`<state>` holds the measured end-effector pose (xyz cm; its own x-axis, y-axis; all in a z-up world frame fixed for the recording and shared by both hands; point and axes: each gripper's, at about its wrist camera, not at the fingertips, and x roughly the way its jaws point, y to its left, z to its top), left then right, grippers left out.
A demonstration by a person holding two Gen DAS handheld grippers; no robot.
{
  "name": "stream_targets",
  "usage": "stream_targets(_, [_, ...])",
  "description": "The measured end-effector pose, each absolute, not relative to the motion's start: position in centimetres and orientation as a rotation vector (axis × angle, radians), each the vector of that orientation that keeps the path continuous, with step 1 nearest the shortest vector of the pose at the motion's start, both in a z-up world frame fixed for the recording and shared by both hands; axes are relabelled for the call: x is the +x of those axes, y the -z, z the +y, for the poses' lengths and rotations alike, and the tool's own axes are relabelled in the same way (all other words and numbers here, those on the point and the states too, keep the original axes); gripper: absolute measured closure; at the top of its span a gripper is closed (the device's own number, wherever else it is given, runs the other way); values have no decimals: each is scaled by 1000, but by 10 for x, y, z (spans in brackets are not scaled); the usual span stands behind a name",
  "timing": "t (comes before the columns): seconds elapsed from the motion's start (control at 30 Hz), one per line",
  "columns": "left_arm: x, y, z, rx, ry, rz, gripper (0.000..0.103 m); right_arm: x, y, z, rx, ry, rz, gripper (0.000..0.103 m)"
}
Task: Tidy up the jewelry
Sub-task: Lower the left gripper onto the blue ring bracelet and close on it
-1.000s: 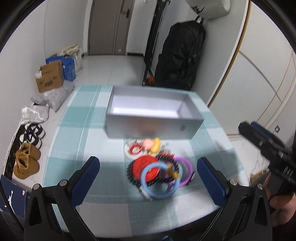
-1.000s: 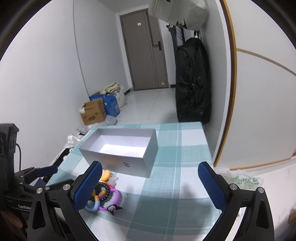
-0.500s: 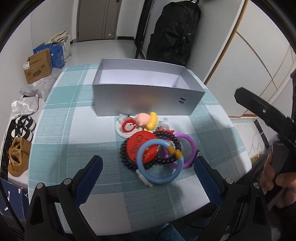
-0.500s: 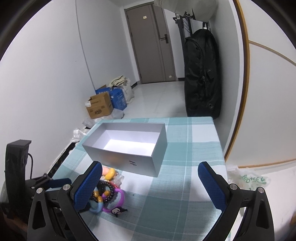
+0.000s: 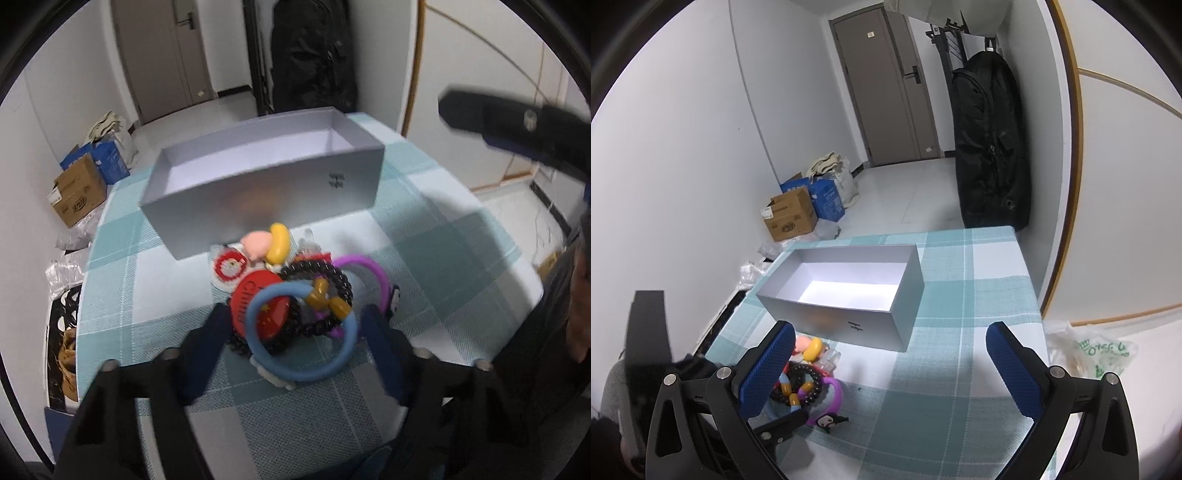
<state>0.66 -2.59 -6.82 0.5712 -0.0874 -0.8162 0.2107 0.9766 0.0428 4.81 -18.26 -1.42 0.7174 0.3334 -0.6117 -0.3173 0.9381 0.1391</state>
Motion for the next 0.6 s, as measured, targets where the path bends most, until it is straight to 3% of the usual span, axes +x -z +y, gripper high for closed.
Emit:
stream_targets(0.03, [6,68,-25,139,178,950,46,47,13,-183,26,-359,681,0])
stream_targets(0.6, [8,39,-6,-97,291,893,46,47,14,-187,36,-337,699,0])
